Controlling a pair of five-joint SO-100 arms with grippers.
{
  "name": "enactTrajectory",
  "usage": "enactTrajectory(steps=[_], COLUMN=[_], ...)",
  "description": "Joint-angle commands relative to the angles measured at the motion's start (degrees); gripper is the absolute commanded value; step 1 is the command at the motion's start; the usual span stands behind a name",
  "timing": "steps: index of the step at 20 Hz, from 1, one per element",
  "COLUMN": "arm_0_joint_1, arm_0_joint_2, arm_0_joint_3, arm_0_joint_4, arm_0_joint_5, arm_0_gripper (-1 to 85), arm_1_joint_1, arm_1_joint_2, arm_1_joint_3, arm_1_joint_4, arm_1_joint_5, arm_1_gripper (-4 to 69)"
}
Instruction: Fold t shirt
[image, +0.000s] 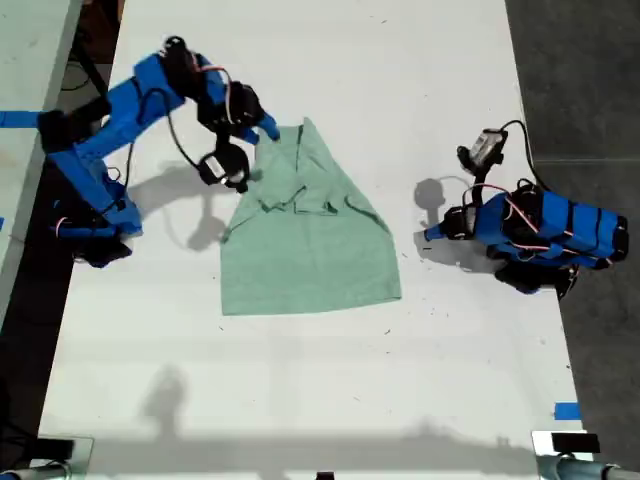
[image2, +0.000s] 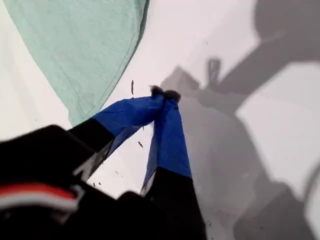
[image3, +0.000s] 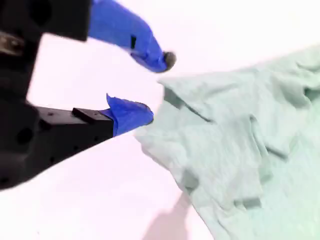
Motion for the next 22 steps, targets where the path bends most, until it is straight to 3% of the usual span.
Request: enactTrajectory(steps=[1,3,5,6,8,11,13,22], arm_0_joint_1=[2.4,11.6,19.5,20.7,18.1,9.8,9.1,11.1], arm_0_joint_2=[30.1,44.6,54.3,57.7,63.0,80.4,101.1,101.0], arm_0_joint_3=[16.1,36.8,61.4,72.3,87.5,104.7,116.5,116.5], arm_0_joint_4=[-2.5,-7.6,-18.8,-25.9,-33.2,-32.9,-32.2,-32.0], arm_0_joint_5=[-6.6,-17.1,-24.4,-24.3,-20.7,-13.4,-7.5,-6.2], arm_0_gripper=[-0.2,-0.2,-0.2,-0.2,-0.2,-0.2,-0.2,-0.2], arm_1_joint_1=[-0.4,-0.1,-0.2,-0.2,-0.4,-0.4,-0.1,-0.6], arm_1_joint_2=[0.4,0.4,0.4,0.4,0.4,0.4,0.4,0.4], arm_1_joint_3=[3.2,3.2,3.2,3.2,3.2,3.2,3.2,3.1], arm_1_joint_4=[-0.9,-0.9,-0.9,-0.9,-0.9,-0.9,-0.9,-0.8], arm_1_joint_5=[-0.3,-0.4,-0.4,-0.2,0.0,0.0,-0.2,0.0], arm_1_gripper=[-1.5,-1.5,-1.5,-1.5,-1.5,-1.5,-1.5,-1.5])
